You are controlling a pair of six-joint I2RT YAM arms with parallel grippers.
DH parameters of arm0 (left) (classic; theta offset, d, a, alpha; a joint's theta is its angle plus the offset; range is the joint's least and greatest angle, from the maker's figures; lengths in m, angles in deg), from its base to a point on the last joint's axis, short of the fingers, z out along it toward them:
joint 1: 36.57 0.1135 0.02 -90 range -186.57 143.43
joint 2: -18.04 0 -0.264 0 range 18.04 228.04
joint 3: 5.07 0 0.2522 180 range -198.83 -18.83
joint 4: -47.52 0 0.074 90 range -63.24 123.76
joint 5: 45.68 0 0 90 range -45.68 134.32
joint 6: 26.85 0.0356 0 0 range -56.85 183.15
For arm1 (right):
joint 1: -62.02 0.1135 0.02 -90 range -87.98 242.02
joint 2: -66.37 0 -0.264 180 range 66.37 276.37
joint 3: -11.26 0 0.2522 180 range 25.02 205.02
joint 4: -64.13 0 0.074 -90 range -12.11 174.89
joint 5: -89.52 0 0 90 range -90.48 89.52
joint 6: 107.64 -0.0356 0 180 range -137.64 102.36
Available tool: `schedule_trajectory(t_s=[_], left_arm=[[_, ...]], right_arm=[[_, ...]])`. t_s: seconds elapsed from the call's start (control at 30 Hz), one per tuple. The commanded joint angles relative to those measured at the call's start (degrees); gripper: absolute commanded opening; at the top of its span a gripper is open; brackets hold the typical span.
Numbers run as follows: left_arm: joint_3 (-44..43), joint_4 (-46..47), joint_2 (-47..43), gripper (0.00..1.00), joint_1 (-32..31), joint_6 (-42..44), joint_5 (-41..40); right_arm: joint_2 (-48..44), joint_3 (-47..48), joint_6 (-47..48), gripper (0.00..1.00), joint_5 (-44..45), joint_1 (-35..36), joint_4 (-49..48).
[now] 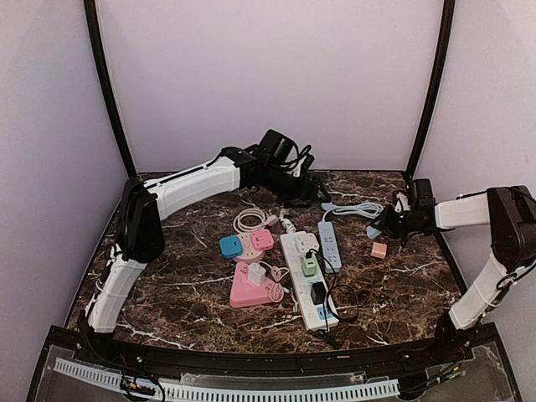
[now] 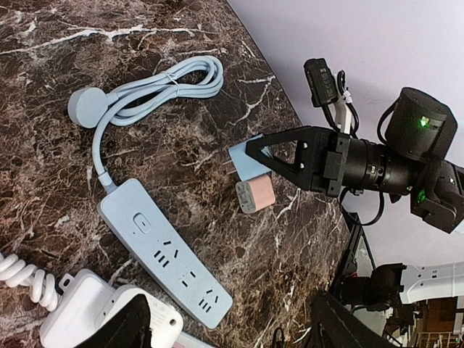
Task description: Pull the plug off the socket
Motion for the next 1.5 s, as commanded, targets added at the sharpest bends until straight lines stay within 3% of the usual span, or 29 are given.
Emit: schedule_trajectory(t_s=[0.0, 0.27, 0.53, 0.73, 1.0, 1.13, 1.47], left_arm=[[4.0, -1.8, -5.7, 0.75, 0.1, 2.1, 1.4], [13.4, 0.5, -11.7, 0.75, 1.9, 2.6, 2.3], [19.5, 1.0, -16.1, 0.74, 3.0, 3.0, 1.9], [23.1, 2.0, -18.4, 0.74, 3.9, 2.9, 2.1], [29.6, 5.4, -22.0, 0.72, 4.3, 2.1, 2.2], [33.2, 7.3, -23.0, 0.65, 4.4, 1.3, 2.1], [33.2, 11.0, -19.0, 0.25, 4.4, -0.2, 4.5]], right_arm=[[0.3, -1.4, -1.0, 0.32, -0.4, -1.1, -1.7], [-0.8, -1.1, -2.0, 0.45, 0.7, -1.9, 1.1], [-6.2, 2.2, 0.2, 0.55, 4.9, -0.1, 10.2], [-11.0, 6.2, 1.7, 0.56, 10.6, 7.7, 18.1], [-11.7, 12.8, 0.1, 0.57, 16.3, 24.1, 25.1], [-8.6, 17.1, 0.2, 0.57, 18.8, 31.2, 28.4], [-0.5, 24.2, -0.5, 0.64, 27.1, 42.5, 33.2]])
